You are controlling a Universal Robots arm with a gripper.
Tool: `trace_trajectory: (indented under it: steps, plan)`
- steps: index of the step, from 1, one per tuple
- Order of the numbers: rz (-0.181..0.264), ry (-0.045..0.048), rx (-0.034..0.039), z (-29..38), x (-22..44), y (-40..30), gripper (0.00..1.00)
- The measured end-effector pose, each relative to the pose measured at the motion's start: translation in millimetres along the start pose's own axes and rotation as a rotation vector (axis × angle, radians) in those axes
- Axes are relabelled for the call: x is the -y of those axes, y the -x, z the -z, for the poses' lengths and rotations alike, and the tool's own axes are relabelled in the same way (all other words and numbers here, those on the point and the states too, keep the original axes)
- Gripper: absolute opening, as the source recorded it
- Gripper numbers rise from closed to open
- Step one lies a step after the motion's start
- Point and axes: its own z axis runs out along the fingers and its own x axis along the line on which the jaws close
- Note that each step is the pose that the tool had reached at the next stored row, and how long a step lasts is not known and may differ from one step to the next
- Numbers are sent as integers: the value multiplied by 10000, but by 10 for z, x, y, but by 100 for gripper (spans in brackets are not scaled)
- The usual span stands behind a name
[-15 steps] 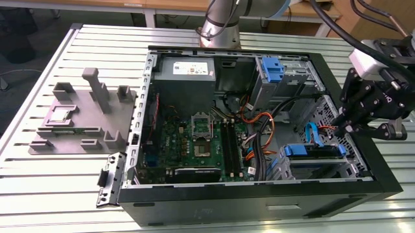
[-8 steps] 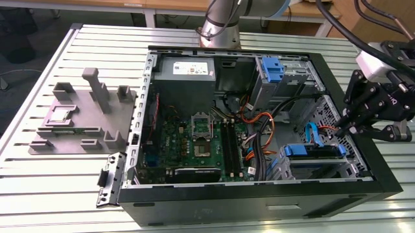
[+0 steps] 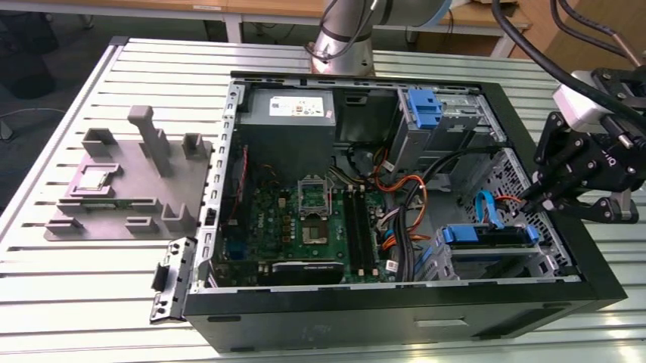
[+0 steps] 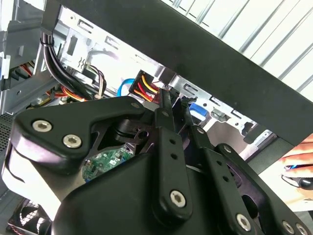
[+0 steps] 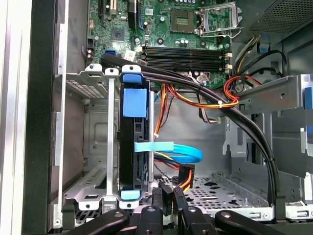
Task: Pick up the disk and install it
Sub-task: 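Insert the second disk wire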
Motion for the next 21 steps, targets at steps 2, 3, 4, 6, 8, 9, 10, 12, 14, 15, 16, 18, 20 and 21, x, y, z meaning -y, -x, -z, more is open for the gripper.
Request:
trace_trajectory:
  steps: [2,3,4,6,8,9,10,12,14,15,16,18,20,21]
  plan:
    - [0,8,-1,0,0,0,24]
    - [-1,12,-1,1,0,0,24]
    - [-1,13,-1,0,0,0,24]
    - [-5,13,-10,-2,1,0,24]
    - [-10,13,-63,-6,6,4,24]
    - [-15,13,-141,-7,9,9,24]
    - [-21,13,-213,-7,13,15,24]
    - [-24,18,-261,-9,27,20,24]
    - [-25,18,-262,-10,28,20,24]
    - [-25,18,-263,-11,28,20,24]
    - [-25,18,-263,-13,28,20,24]
    - [-25,18,-260,-20,22,19,24]
    - [-25,18,-261,-24,2,18,24]
    - [-24,18,-261,-27,-9,18,24]
